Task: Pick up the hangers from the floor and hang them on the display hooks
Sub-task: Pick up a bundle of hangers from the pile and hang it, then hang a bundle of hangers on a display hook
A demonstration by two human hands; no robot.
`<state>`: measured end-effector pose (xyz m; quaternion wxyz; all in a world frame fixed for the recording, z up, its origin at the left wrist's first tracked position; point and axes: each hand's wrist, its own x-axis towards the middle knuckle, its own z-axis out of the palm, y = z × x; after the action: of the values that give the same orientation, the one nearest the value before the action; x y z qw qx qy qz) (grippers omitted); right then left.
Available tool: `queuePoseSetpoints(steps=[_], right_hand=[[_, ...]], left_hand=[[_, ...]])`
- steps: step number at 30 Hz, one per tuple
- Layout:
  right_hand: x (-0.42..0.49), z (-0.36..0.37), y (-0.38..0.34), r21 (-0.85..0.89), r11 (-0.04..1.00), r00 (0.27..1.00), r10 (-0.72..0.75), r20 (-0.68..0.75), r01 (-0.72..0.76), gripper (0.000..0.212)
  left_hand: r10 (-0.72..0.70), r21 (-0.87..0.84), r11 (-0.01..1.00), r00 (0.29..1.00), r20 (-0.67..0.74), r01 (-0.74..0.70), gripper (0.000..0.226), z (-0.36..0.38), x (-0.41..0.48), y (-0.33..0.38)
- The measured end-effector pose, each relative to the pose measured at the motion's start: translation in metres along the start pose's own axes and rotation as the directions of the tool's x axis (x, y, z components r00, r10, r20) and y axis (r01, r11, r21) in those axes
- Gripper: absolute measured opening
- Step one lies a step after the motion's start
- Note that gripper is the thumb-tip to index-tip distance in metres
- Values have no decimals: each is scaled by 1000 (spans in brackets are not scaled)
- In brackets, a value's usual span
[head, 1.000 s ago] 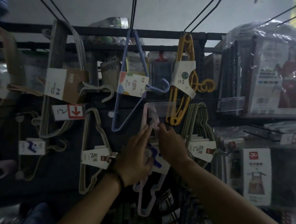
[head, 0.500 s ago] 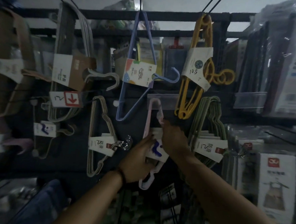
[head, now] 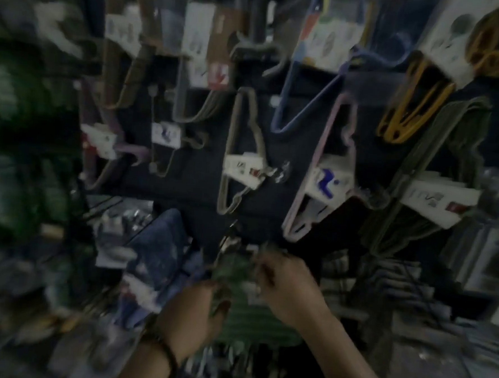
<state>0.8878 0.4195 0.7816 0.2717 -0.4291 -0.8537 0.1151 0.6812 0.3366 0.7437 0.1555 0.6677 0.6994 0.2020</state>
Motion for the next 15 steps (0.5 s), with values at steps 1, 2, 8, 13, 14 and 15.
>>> queuePoseSetpoints(steps=[1,2,8,13,14,15], right_hand=[[-14,24,-17,5,999,993,-49,105,49,11],[-28,49,-33,32,995,974,-96,206,91,15],[-130,217,-128,159,974,788,-225,573,163,34],[-206,319,-222,236,959,570,-282,772,155,49],[-213,335,-240,232,963,537,-270,799,138,41],[-219,352,-256,228,965,502,-261,825,128,35]], left_hand=[[-75,29,997,994,76,73,11,11,-25,-25],[-146,53,989,979,141,139,18,21,-53,-47],[-468,-26,872,846,256,489,19,63,-242,-176],[-582,-84,753,719,380,653,34,67,-380,-246],[-611,-96,720,694,380,687,34,66,-403,-259],[-652,-98,681,661,371,726,35,64,-426,-270]])
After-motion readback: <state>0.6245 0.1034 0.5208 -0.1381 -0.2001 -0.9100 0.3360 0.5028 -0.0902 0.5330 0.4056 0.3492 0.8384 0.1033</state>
